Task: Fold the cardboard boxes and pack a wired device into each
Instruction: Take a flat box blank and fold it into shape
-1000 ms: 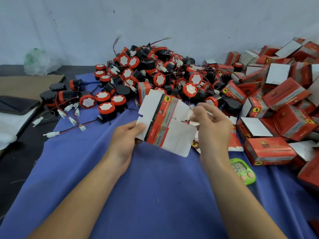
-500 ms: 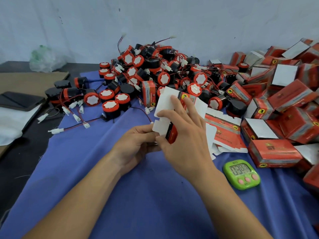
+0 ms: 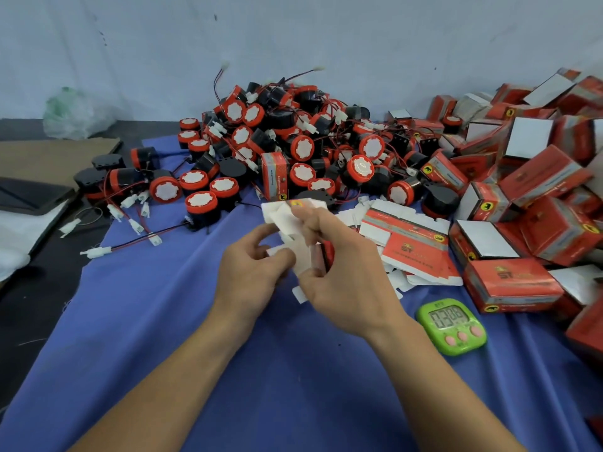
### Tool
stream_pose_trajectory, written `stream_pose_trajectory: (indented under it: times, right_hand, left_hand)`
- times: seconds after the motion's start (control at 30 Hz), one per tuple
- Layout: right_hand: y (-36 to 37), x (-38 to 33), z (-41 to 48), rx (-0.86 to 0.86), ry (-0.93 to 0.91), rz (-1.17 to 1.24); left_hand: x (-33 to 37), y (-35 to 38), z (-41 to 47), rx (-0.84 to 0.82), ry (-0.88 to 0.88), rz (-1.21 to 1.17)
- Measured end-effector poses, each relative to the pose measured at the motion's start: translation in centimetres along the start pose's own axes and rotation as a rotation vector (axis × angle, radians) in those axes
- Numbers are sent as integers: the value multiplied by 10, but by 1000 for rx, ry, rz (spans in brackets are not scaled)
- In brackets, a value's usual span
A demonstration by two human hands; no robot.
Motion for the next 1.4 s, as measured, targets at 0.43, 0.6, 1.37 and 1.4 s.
stream_pose_trajectory:
  times: [0.43,0.6,1.37,1.4]
  right_hand:
    - [-36,41,-9,493,217,323]
    - [-46,50,-13,609,258,488]
    - [-7,80,-7,179,514,674]
    - [-5,80,-7,160,510,619]
  left_hand:
    - [20,28,-18,-365,133,-73]
    - [28,34,-25,-328,258,135]
    - [14,9,-3,-11,60,156]
    - [14,9,-2,-10,57,157]
Point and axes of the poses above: each hand's wrist, its own z-axis towards the middle knuckle, its own y-axis out of the palm, x = y × z, the point moved 9 cm from there along z, towards the middle knuckle, and after that the axes turned 6 degrees about -y, right-handed, at the moved point
